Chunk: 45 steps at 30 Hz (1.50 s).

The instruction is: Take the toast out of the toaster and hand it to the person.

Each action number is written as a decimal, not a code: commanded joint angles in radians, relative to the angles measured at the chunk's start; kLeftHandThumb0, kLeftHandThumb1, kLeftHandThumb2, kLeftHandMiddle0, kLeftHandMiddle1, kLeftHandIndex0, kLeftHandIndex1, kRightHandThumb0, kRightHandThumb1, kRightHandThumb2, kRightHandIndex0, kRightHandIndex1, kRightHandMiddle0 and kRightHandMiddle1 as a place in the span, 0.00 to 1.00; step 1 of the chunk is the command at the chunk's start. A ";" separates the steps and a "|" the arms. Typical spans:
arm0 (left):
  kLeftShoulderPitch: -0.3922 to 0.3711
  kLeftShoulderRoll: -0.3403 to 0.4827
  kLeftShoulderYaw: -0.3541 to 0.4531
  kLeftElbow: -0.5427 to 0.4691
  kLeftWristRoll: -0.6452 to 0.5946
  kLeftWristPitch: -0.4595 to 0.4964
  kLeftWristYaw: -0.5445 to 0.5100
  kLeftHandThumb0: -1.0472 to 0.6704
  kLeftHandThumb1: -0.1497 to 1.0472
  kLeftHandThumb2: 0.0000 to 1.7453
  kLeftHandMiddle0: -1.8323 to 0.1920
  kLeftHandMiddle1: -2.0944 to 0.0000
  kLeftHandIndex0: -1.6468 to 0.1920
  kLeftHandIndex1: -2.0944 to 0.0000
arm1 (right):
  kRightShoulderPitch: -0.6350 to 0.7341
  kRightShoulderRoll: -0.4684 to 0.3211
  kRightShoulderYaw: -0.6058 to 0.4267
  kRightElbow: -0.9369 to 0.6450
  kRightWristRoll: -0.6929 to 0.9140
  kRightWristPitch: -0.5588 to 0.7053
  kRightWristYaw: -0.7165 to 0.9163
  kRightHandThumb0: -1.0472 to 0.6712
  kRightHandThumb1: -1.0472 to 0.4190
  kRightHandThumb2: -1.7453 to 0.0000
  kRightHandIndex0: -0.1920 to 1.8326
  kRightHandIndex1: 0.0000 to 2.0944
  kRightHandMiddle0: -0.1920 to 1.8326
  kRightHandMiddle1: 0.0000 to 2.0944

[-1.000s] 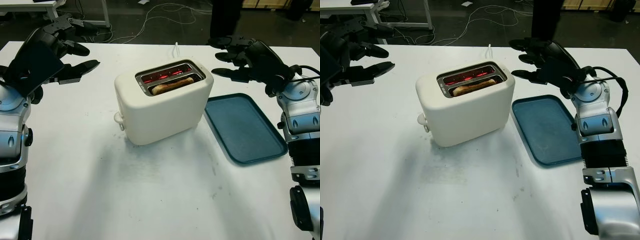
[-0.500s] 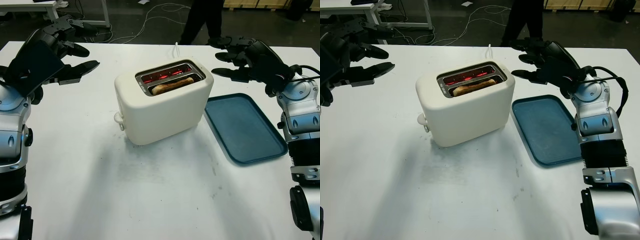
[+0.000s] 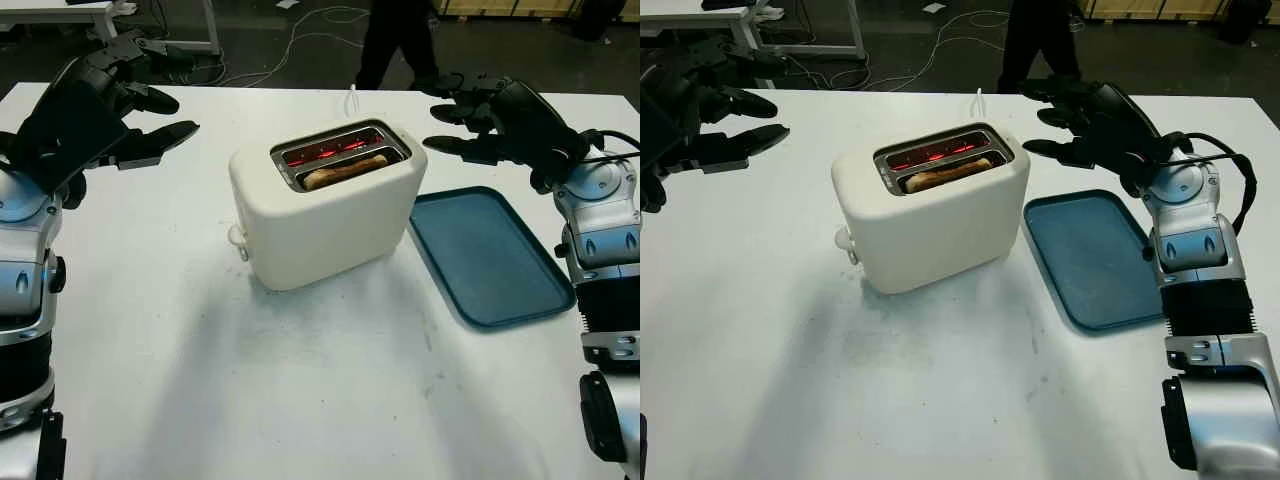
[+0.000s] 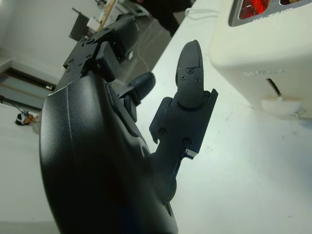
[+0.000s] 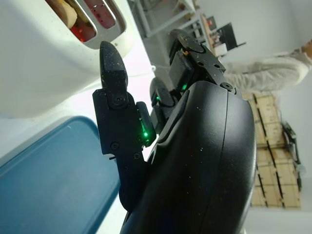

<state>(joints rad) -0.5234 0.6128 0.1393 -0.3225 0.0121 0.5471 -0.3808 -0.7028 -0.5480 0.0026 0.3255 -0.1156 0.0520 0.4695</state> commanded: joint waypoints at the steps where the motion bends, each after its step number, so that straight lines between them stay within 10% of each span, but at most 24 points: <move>1: 0.003 -0.002 0.006 -0.006 -0.001 -0.007 0.009 0.43 0.78 0.21 0.86 0.47 0.78 0.64 | -0.002 0.000 -0.009 0.012 0.016 -0.030 0.005 0.39 0.09 0.92 0.32 0.00 0.31 0.00; 45: 0.028 -0.006 0.016 -0.072 -0.018 0.037 0.006 0.46 0.79 0.22 0.87 0.47 0.79 0.64 | 0.040 0.012 -0.027 -0.004 0.050 -0.059 -0.007 0.38 0.09 0.91 0.32 0.00 0.31 0.00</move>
<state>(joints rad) -0.5063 0.6131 0.1447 -0.3830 -0.0014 0.5738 -0.3807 -0.6801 -0.5382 -0.0168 0.3432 -0.0746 -0.0001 0.4685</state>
